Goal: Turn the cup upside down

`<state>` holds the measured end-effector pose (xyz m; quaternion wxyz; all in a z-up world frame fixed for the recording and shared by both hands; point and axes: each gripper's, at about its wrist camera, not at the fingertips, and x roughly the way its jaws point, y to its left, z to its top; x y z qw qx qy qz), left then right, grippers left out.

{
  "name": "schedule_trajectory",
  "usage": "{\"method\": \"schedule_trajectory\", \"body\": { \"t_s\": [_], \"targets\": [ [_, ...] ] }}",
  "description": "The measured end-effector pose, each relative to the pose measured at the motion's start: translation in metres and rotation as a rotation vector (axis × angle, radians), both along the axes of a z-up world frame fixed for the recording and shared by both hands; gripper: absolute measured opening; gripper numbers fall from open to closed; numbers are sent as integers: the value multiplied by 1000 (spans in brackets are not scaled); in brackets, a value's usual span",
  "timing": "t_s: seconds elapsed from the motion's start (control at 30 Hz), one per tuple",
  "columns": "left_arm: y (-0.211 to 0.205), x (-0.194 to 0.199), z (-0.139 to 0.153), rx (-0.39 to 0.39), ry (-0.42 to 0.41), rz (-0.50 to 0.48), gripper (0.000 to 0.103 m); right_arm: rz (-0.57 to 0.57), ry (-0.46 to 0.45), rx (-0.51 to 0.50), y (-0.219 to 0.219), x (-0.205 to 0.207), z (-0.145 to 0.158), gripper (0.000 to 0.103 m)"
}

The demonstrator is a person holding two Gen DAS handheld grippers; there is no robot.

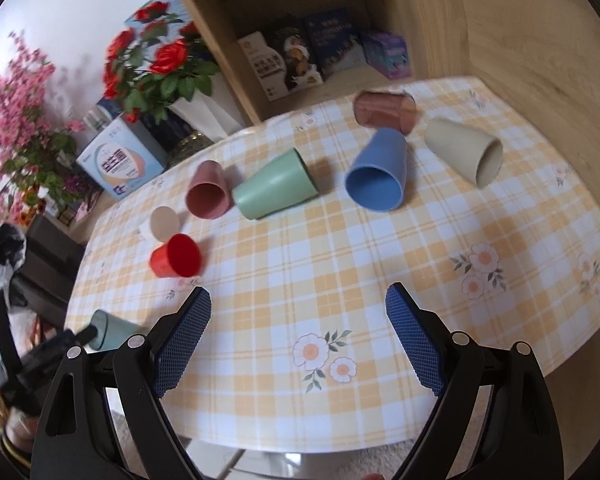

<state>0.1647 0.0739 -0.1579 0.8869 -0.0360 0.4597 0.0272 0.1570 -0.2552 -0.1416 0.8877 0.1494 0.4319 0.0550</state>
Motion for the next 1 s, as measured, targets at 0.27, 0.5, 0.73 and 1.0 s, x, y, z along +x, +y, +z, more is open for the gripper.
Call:
{"method": "schedule_trajectory", "body": {
  "t_s": [0.27, 0.5, 0.73, 1.0],
  "targets": [
    [-10, -45, 72, 52, -165, -24, 94, 69, -102, -50, 25, -36, 52, 86],
    [-17, -93, 120, 96, -305, -14, 97, 73, -189, -73, 41, -67, 85, 86],
    [-24, -130, 139, 164, -400, 44, 97, 76, -303, -124, 51, -102, 113, 86],
    [-28, -162, 153, 119, -511, 48, 97, 20, -456, -197, 52, -145, 132, 86]
  ]
}}
